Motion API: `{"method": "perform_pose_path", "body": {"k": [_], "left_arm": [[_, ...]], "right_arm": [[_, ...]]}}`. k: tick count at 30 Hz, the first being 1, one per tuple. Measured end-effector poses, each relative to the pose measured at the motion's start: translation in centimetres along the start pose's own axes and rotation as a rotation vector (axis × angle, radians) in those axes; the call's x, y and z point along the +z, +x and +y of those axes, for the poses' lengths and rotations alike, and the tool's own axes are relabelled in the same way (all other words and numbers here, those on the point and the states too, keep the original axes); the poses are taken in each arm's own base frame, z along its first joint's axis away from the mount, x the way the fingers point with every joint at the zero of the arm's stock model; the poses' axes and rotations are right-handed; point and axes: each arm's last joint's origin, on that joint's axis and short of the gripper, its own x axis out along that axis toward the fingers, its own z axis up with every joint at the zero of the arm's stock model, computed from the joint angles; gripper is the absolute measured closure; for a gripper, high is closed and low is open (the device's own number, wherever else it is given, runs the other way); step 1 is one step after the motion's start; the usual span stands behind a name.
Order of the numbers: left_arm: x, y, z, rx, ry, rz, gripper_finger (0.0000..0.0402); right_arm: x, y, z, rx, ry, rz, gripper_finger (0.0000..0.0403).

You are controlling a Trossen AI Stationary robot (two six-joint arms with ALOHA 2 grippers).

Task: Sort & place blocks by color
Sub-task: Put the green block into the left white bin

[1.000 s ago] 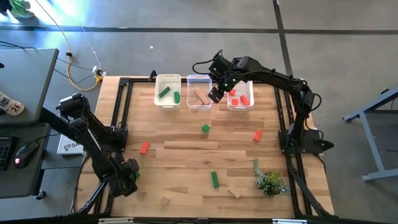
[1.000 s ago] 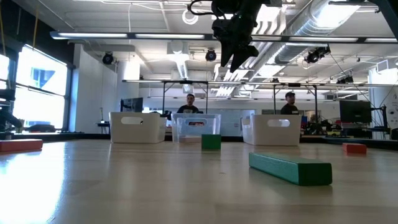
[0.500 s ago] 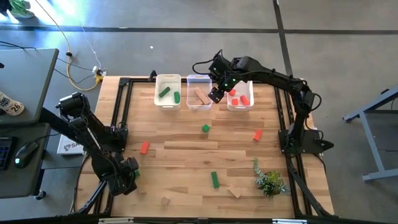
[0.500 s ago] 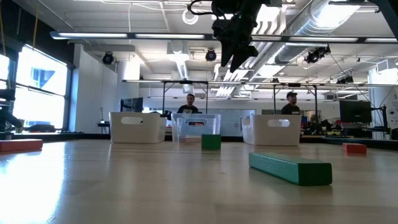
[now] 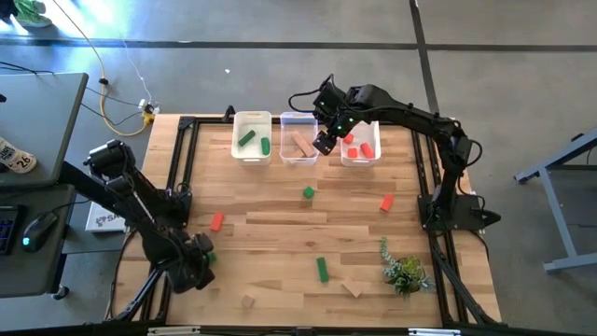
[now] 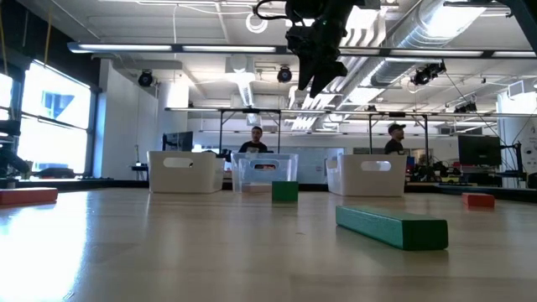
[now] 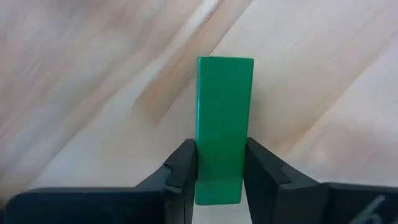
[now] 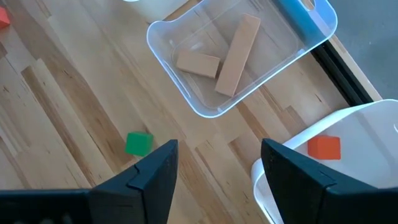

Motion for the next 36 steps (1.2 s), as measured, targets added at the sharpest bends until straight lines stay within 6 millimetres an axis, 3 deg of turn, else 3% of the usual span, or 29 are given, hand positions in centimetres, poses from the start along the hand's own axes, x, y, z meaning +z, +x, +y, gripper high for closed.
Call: {"method": "perform_pose_path", "body": {"k": [6, 16, 30, 36], "left_arm": [[2.4, -0.7, -0.9, -0.051, -0.087, -0.094, 0.0328], [9.2, -1.6, -0.1, -0.058, -0.211, -0.277, 0.0327], [19.1, -3.3, 4.5, 0.009, -0.285, -0.517, 0.0326], [23.2, -4.2, 6.7, -0.046, -0.257, -0.632, 0.0326]], "right_arm": [[0.0, 0.0, 0.0, 0.006, -0.05, 0.0, 0.0185], [0.0, 0.0, 0.0, 0.007, -0.129, 0.0, 0.0185], [0.1, 0.0, 0.1, 0.009, -0.177, -0.007, 0.0185], [0.3, 0.0, 0.1, 0.012, -0.136, -0.032, 0.0185]]}}
